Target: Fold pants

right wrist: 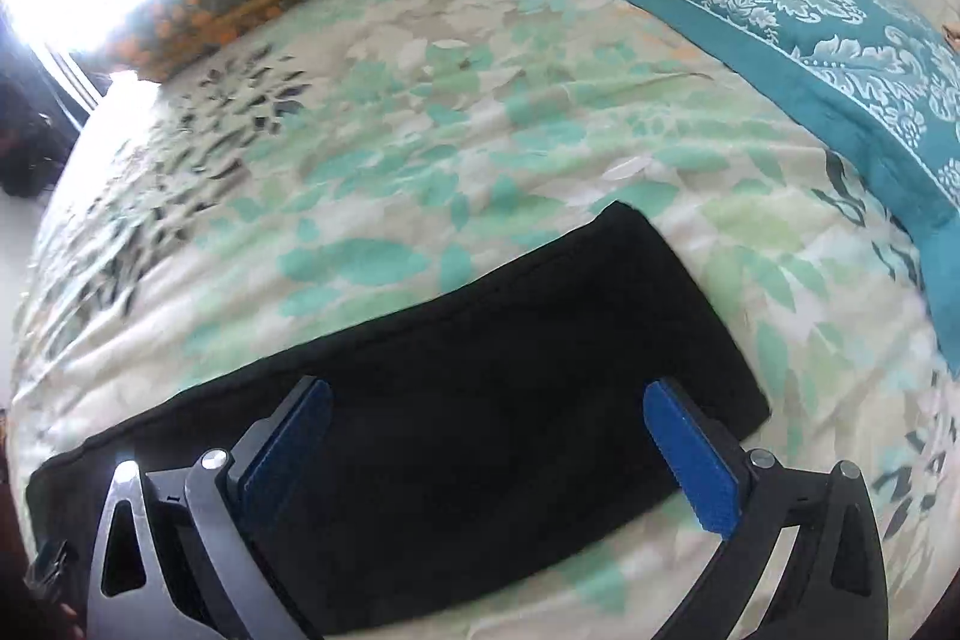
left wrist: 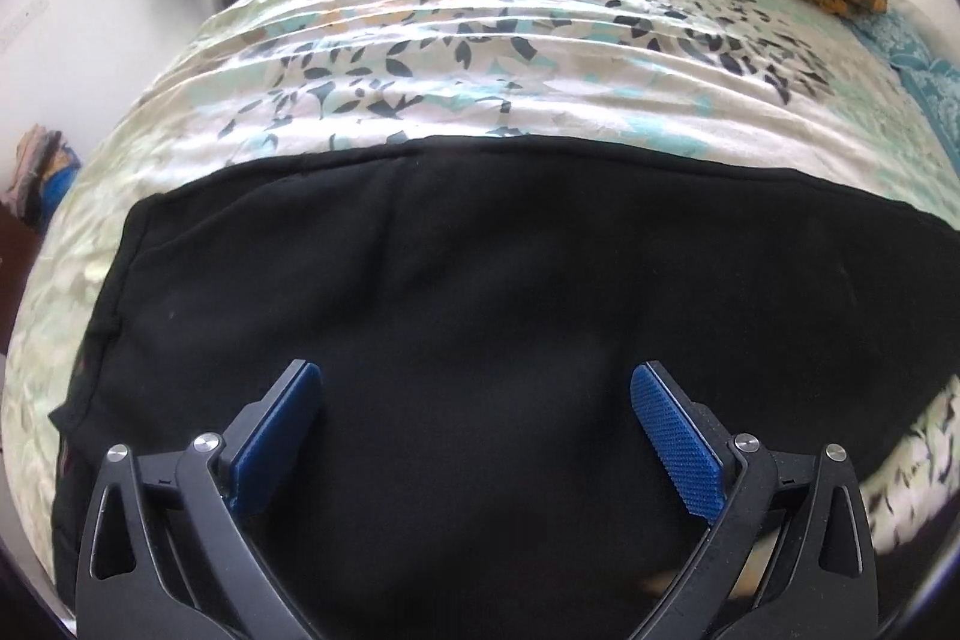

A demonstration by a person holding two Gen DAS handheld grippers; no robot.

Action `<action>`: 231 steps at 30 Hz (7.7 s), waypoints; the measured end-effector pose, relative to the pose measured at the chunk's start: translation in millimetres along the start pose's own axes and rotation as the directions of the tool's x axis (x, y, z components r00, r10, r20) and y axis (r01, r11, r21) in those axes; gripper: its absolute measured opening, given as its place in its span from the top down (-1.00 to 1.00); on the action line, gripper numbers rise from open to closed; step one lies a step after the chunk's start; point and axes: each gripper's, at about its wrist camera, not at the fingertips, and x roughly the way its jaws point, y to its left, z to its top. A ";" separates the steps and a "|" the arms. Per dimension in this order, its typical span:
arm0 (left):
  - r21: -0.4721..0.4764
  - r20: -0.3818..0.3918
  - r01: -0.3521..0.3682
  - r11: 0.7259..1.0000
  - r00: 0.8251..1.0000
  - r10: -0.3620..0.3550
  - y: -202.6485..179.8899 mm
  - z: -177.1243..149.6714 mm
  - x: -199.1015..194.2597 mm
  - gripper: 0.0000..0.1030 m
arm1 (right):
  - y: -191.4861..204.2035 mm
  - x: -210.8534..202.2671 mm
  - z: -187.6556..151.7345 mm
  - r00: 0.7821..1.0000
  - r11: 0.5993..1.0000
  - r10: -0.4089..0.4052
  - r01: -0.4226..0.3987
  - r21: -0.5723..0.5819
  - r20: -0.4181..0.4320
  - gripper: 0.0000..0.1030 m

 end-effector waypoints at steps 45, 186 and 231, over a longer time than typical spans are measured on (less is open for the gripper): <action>0.086 0.236 0.173 0.981 0.953 -0.188 20.0 -220.8 -230.4 -0.99 | 133.8 -267.6 -406.8 0.952 0.875 0.154 -0.007 -0.484 0.264 -1.00; -0.079 0.123 0.058 0.995 0.991 -0.048 74.2 -57.7 -8.4 -0.99 | 112.0 -201.2 -391.7 0.981 0.930 0.187 -0.158 -0.332 0.058 -1.00; -0.079 0.125 0.058 0.995 0.991 -0.047 73.3 -57.9 -7.3 -0.99 | 101.9 -194.7 -387.1 0.979 0.942 0.205 -0.192 -0.275 0.021 -1.00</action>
